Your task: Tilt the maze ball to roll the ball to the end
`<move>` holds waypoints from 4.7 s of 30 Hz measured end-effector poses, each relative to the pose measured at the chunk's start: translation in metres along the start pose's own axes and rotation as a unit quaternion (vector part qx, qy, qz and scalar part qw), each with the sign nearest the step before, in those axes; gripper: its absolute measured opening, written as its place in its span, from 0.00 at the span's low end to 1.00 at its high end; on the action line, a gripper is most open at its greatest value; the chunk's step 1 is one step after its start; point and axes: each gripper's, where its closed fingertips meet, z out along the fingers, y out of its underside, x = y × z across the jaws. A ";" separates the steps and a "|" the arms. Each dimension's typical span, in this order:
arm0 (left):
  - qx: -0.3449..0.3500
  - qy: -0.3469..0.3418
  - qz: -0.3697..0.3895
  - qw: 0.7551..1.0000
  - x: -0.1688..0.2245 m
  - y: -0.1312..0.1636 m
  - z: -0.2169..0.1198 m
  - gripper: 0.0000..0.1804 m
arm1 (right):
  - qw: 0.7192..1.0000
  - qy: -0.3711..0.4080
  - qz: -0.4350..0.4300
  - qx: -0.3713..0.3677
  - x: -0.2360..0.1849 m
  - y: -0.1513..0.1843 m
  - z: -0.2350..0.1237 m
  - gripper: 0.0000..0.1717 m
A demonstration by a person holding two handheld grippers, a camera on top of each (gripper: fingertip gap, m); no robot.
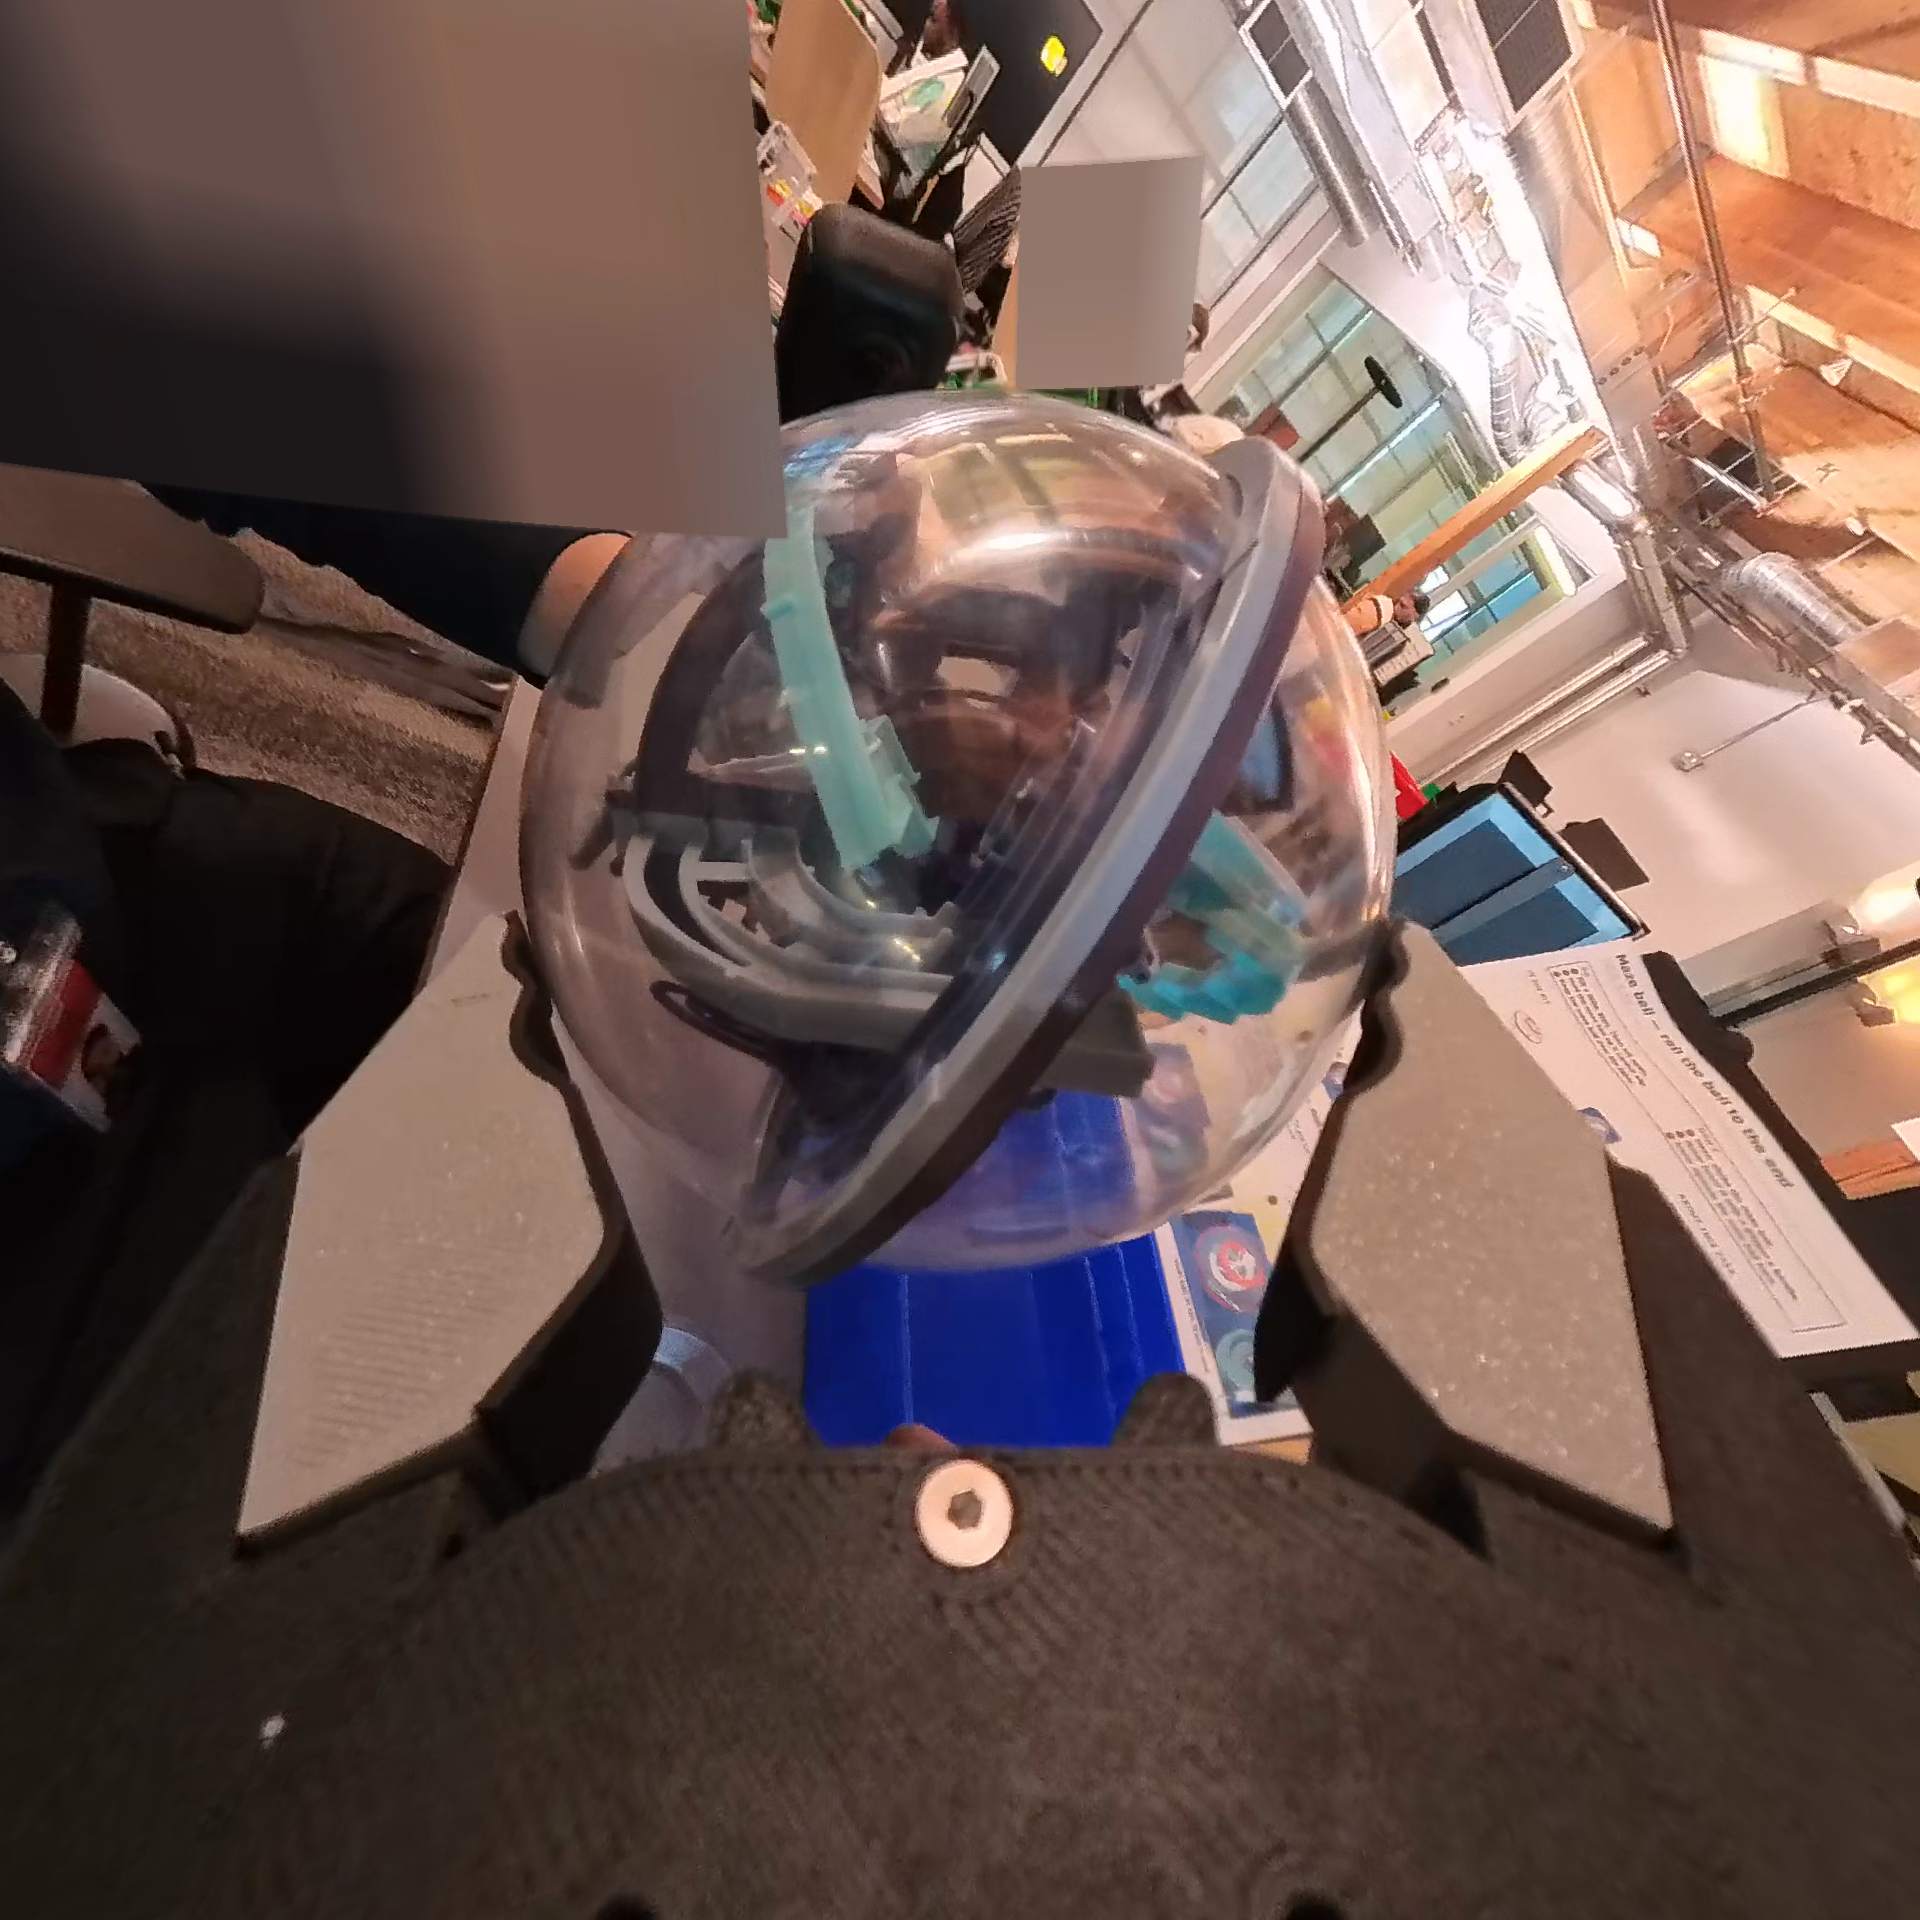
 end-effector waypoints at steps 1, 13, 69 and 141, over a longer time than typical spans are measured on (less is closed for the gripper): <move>-0.001 0.001 -0.001 1.000 0.001 0.001 0.000 0.77 | 1.000 0.001 0.002 0.003 -0.001 0.000 0.000 0.86; -0.024 0.003 -0.025 0.999 0.007 0.015 -0.004 0.77 | 0.999 0.004 0.038 0.032 -0.011 0.013 0.004 0.86; -0.206 0.021 -0.247 0.947 0.043 0.133 -0.064 0.70 | 0.886 -0.005 0.381 0.265 -0.070 0.094 0.061 0.86; -0.157 0.023 -0.328 0.931 0.026 0.213 -0.133 0.23 | 0.890 -0.076 0.447 0.043 -0.120 0.189 0.114 0.82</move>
